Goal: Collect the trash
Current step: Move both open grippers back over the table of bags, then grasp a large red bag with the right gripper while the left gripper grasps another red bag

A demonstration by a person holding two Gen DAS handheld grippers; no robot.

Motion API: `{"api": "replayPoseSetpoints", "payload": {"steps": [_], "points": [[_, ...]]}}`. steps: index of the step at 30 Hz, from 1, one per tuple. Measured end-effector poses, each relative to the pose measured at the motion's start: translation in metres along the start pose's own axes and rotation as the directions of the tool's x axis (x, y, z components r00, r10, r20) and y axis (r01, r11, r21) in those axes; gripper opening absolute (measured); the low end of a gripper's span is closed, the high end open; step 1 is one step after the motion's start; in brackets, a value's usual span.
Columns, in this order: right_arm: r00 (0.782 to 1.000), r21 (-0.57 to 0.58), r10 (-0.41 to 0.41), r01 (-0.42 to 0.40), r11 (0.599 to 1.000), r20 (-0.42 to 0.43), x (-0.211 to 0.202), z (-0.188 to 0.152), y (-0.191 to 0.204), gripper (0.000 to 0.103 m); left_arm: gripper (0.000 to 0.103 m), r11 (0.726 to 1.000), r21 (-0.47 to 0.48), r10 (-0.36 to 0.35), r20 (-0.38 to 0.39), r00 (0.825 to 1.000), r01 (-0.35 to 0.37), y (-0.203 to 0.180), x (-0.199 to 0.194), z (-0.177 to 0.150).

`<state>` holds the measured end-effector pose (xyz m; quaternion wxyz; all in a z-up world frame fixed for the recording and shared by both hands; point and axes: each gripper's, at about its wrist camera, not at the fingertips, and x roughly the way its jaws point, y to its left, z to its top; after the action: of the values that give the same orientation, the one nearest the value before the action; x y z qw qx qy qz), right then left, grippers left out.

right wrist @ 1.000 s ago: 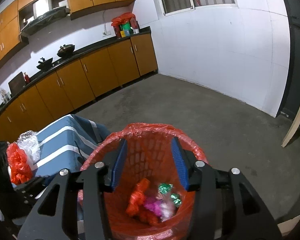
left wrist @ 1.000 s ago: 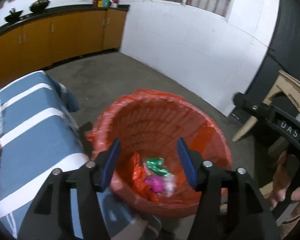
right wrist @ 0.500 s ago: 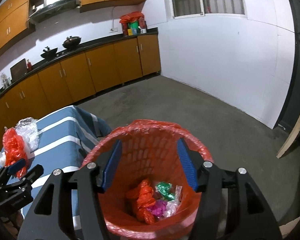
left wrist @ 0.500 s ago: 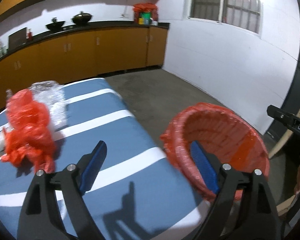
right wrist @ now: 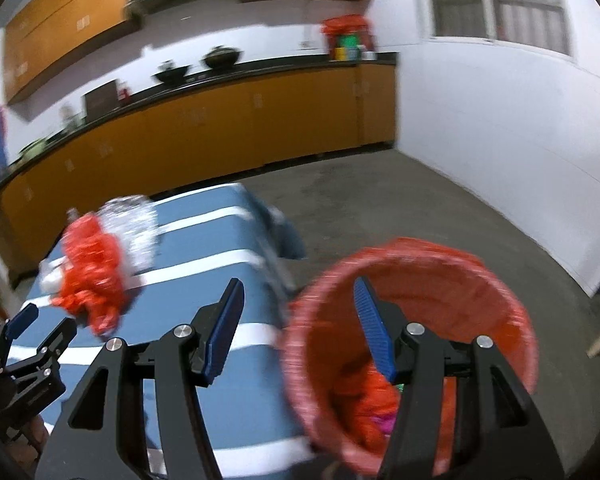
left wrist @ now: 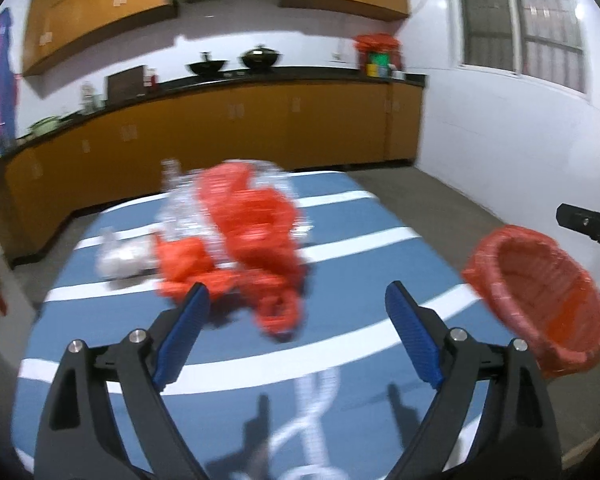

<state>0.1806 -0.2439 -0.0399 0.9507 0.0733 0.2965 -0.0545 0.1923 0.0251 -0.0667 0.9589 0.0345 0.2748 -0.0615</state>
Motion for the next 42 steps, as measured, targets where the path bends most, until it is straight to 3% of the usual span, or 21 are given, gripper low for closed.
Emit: {"api": "replayPoseSetpoints", "payload": {"steps": [4, 12, 20, 25, 32, 34, 37, 42], "points": [[0.996, -0.067, 0.089, -0.09, 0.994, -0.015, 0.013, 0.002, 0.05, 0.063, 0.088, 0.993, -0.063, 0.102, -0.008, 0.995, -0.103, 0.051, -0.005, -0.004], [0.97, -0.161, 0.226, -0.237, 0.958, -0.084, 0.051, 0.006, 0.148, 0.065, 0.088, 0.953, -0.212, 0.219, -0.017, 0.975, -0.218, 0.133, -0.017, -0.009], [0.965, -0.228, 0.229, -0.254, 0.94, -0.13, 0.091, 0.001, 0.21, 0.073, 0.088, 0.916, -0.289, 0.281, -0.027, 0.959, -0.277, 0.186, -0.026, -0.02], [0.969, -0.207, 0.209, -0.234, 0.95, -0.134, 0.108, 0.002, 0.222, 0.082, 0.088, 0.905, -0.313, 0.29, -0.043, 0.956, -0.288, 0.205, -0.026, -0.028], [0.979, -0.238, 0.141, -0.174, 0.956, -0.151, 0.127, -0.002, 0.23, 0.083, 0.088, 0.899, -0.337, 0.275, -0.059, 0.96, -0.279, 0.211, -0.019, -0.031], [0.979, -0.248, 0.129, -0.166, 0.954, -0.159, 0.13, -0.005, 0.23, 0.078, 0.088, 0.902, -0.335, 0.27, -0.059, 0.961, -0.273, 0.21, -0.017, -0.031], [0.976, -0.261, 0.111, -0.158, 0.952, -0.185, 0.136, -0.009, 0.227, 0.058, 0.088, 0.906, -0.332, 0.258, -0.062, 0.964, -0.264, 0.206, -0.014, -0.031], [0.971, -0.23, 0.13, -0.175, 0.957, -0.201, 0.135, -0.01, 0.215, 0.047, 0.088, 0.912, -0.322, 0.245, -0.064, 0.967, -0.253, 0.198, -0.009, -0.029]]}}
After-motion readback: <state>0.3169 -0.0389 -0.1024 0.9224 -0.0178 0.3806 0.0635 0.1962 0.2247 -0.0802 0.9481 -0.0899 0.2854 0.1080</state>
